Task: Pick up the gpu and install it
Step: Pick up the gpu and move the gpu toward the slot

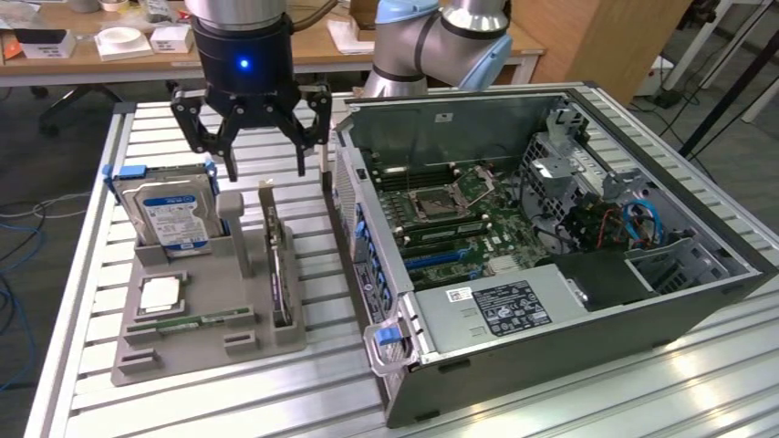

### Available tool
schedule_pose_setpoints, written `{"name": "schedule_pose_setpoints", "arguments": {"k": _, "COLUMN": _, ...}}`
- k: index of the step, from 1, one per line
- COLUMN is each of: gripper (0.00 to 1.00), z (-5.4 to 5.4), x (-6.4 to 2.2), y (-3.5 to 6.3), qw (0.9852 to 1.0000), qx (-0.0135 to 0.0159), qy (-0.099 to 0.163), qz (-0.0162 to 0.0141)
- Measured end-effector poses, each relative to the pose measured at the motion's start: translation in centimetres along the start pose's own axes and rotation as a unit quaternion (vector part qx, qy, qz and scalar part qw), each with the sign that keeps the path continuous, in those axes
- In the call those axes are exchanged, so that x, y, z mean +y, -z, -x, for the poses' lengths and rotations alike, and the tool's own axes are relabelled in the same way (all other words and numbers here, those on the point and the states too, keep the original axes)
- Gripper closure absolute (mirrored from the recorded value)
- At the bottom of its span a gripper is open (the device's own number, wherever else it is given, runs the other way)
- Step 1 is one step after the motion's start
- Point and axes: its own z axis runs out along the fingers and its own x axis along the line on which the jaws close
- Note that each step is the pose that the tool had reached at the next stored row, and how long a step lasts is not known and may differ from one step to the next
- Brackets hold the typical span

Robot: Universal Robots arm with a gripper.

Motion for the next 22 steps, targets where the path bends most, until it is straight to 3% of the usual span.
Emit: {"name": "schedule_pose_setpoints", "arguments": {"k": 22, "gripper": 0.24, "z": 0.05, "x": -0.84, "y": -0.66, "qw": 1.0000, "qx": 0.0000, "qy": 0.000, "qz": 0.0000}}
